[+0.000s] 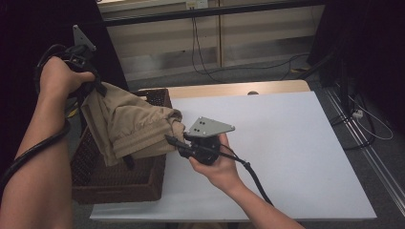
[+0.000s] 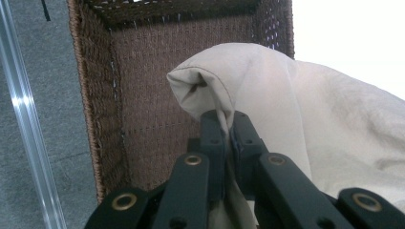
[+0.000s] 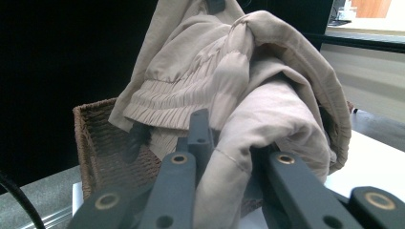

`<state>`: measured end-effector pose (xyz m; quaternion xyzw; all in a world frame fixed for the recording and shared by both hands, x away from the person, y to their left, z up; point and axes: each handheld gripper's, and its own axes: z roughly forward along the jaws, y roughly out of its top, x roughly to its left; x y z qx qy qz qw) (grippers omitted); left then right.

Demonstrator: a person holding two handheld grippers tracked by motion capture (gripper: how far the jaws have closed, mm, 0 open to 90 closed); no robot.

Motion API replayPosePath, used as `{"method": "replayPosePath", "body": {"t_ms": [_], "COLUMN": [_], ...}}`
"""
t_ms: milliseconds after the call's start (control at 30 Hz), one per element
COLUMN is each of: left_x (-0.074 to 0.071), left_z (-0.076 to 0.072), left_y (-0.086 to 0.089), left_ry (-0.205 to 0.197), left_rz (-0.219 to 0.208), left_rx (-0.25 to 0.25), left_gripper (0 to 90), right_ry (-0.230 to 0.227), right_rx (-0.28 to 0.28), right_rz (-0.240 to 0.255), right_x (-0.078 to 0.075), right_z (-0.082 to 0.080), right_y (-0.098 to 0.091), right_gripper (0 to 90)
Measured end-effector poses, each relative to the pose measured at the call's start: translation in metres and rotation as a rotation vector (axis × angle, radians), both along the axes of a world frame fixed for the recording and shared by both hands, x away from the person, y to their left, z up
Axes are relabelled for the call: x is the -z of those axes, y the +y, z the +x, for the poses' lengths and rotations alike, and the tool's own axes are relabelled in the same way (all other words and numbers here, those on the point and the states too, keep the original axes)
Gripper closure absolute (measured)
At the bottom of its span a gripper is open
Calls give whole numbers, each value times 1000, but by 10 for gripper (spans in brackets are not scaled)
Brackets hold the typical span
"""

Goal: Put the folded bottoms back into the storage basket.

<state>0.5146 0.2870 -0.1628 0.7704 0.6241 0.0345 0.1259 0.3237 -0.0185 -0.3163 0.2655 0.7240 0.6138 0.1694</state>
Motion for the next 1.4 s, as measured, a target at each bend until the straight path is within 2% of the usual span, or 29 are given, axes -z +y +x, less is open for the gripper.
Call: {"method": "replayPosePath", "body": {"t_ms": [333,1000,1400], "left_x": [1,22,24], "left_z": [0,7,10], "left_y": [5,22,33], "left_ry": [2,13,1], "left_rz": [6,2,4], "left_rx": [-4,-29,-59], "left_gripper": [863,864,864], "right_ry": [11,46,55], "right_rx": [-9,-45,-59], "right_rz": [-8,-47,-57], "right_x": [5,28,33], "right_z": [1,4,9], "right_y": [6,25,35], "right_gripper": [793,788,787]}}
